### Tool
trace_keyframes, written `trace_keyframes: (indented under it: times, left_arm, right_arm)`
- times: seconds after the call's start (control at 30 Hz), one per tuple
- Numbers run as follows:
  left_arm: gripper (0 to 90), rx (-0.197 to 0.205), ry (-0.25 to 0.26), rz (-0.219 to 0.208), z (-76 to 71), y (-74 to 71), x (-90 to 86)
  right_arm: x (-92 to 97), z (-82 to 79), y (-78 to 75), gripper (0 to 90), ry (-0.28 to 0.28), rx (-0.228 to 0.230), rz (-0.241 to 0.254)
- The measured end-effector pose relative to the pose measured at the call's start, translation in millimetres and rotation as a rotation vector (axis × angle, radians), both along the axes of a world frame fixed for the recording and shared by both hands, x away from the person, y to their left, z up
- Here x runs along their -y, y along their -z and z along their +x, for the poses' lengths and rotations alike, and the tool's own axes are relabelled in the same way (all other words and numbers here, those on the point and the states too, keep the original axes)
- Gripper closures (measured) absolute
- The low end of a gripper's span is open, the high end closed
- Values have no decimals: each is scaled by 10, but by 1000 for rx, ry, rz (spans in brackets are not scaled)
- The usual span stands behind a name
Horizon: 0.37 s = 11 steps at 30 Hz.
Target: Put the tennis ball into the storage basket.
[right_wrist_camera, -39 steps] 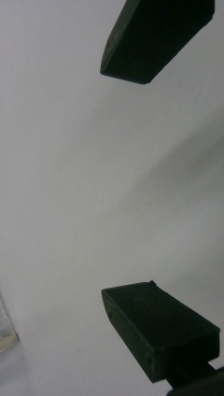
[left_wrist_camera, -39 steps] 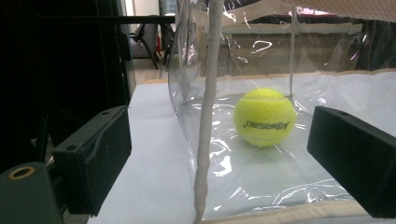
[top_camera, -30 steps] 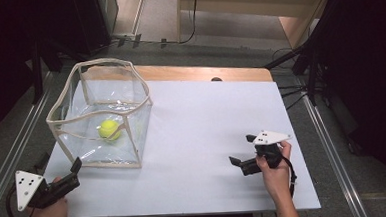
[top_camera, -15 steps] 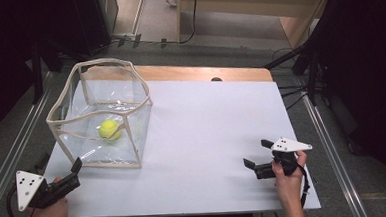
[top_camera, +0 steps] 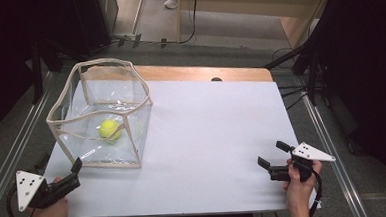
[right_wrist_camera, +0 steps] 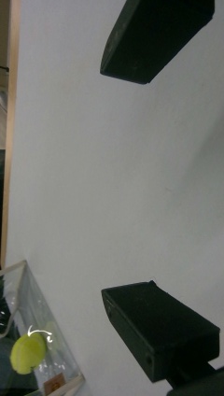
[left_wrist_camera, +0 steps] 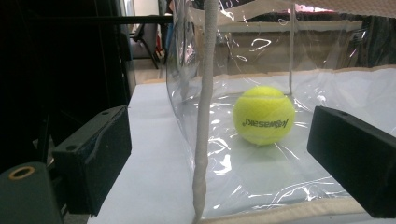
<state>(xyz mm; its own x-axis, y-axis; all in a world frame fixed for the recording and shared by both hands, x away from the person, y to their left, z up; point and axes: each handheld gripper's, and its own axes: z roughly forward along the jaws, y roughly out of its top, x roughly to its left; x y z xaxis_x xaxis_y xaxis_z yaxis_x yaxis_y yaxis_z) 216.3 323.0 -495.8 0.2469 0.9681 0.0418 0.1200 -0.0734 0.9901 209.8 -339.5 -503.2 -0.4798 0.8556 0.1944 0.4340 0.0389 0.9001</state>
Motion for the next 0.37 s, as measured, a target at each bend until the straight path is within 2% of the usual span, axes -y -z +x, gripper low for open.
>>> trace_keyframes:
  times: [0.13, 0.37]
  left_arm:
    - [68, 0, 1, 2, 0, 0, -1]
    - [68, 0, 0, 3, 3, 1, 3]
  right_arm:
    - [57, -33, 5, 0, 23, 3, 23]
    - [67, -30, 13, 0, 24, 18, 24]
